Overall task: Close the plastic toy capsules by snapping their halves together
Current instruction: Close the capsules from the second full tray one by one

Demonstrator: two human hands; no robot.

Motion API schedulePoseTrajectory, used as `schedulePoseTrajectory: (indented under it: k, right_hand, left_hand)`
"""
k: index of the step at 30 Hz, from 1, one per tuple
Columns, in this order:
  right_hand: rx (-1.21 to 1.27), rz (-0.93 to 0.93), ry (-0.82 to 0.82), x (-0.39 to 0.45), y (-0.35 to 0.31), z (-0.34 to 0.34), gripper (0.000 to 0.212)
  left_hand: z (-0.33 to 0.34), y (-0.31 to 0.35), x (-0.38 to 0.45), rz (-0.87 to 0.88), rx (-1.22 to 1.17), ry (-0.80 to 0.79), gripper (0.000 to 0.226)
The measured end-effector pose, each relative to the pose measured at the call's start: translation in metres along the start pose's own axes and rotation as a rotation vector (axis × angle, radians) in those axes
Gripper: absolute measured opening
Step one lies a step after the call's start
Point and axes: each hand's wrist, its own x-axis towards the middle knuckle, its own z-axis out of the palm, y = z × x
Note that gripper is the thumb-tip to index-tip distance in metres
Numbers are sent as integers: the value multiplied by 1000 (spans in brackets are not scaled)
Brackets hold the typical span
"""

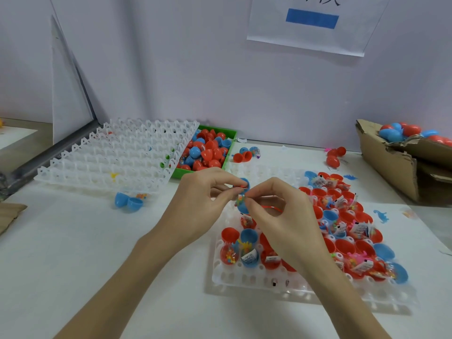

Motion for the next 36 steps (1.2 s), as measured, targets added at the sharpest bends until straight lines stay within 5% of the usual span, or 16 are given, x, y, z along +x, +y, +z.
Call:
schedulePoseTrajectory:
  k: [7, 13, 27, 30, 36]
  right_hand:
    - [202, 94, -3, 1, -3, -6, 10]
    - [326, 221, -10, 2, -6, -7, 1]
    - [190, 185, 87, 0, -9, -4, 11]
    - [5, 81, 169, -1, -7, -5, 16]
    - [19, 1, 272, 3, -3, -15, 12]
  left_hand:
    - [3, -3, 1, -34, -53, -5, 16]
    - [5, -5, 2, -213, -366, -57, 13]
    - [6, -4, 2, -272, -578, -73, 14]
    - [10, -2, 1, -305, -606, -84, 12]
    - [7, 3, 1, -332, -634, -114, 32]
